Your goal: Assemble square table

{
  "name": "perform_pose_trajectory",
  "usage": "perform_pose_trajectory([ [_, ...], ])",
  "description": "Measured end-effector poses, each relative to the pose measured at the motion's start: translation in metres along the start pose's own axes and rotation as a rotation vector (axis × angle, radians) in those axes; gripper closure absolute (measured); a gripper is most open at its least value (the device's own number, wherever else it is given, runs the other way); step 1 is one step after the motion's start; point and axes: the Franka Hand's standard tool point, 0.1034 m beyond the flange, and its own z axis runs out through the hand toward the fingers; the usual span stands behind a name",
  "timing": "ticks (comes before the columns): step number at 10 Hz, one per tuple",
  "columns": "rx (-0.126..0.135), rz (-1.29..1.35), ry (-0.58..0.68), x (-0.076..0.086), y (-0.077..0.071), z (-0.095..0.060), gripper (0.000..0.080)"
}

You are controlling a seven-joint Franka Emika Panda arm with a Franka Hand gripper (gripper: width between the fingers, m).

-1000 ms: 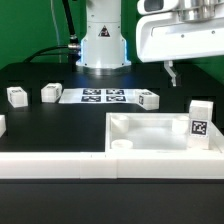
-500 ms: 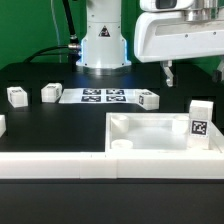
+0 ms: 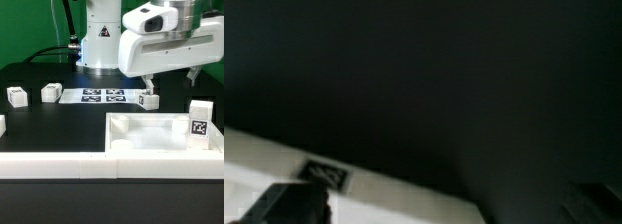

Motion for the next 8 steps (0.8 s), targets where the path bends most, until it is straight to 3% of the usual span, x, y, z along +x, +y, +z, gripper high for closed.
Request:
perform_pose_trajectory([
  [1,0.014,0.009,-0.081,-0.010,-0.004,0.002,0.0150],
  [4,0.048,0.007,-0.278,-0.013,-0.009,0.006,0.0150],
  [5,0.064,0.012,-0.368,-0.028,-0.008,0.016,0.0150],
  [7,0.048,-0.016,-0.527,-0.047,-0.014,0.022,0.0150],
  [8,0.068,-0.011,-0.645,-0.049,-0.015,0.021,0.0150],
])
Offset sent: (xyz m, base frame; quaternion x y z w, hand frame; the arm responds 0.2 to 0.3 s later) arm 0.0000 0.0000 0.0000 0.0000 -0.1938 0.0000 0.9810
